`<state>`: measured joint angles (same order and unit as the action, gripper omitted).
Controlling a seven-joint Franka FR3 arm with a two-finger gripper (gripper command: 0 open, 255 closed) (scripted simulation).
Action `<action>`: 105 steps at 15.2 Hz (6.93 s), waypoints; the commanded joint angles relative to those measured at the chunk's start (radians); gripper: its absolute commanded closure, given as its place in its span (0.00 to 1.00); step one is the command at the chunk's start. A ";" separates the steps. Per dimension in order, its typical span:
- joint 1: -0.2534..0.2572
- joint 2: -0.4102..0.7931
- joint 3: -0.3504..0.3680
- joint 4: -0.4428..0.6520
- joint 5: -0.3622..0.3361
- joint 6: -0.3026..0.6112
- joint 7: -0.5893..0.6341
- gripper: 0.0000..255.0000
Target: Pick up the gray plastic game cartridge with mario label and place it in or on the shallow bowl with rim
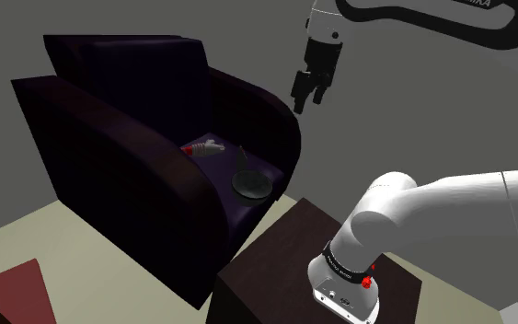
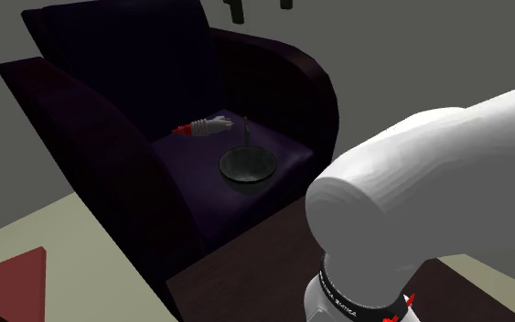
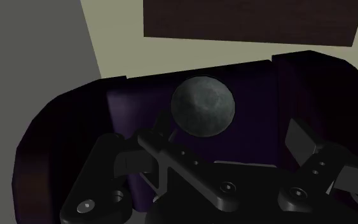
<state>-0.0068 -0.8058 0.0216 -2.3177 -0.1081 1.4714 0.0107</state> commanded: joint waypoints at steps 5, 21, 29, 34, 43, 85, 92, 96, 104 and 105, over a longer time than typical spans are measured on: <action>-0.022 0.071 -0.020 -0.066 0.000 0.139 0.036 0.00; -0.096 0.547 -0.103 -0.115 0.021 0.672 0.147 0.00; -0.123 0.852 -0.140 -0.011 0.083 0.876 0.162 0.00; -0.147 1.046 -0.149 0.093 0.147 0.966 0.154 0.00; -0.173 1.216 -0.137 0.159 0.199 1.068 0.138 0.00; -0.171 1.265 -0.341 0.272 0.304 1.071 0.730 0.00; -0.171 1.265 -0.341 0.272 0.304 1.071 0.730 0.00; -0.171 1.265 -0.341 0.272 0.304 1.071 0.730 1.00; -0.166 1.244 -0.349 0.272 0.294 1.051 0.737 1.00; -0.163 1.234 -0.352 0.272 0.289 1.041 0.740 1.00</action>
<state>-0.1720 0.4351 -0.3282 -2.0479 0.1848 2.5214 0.7476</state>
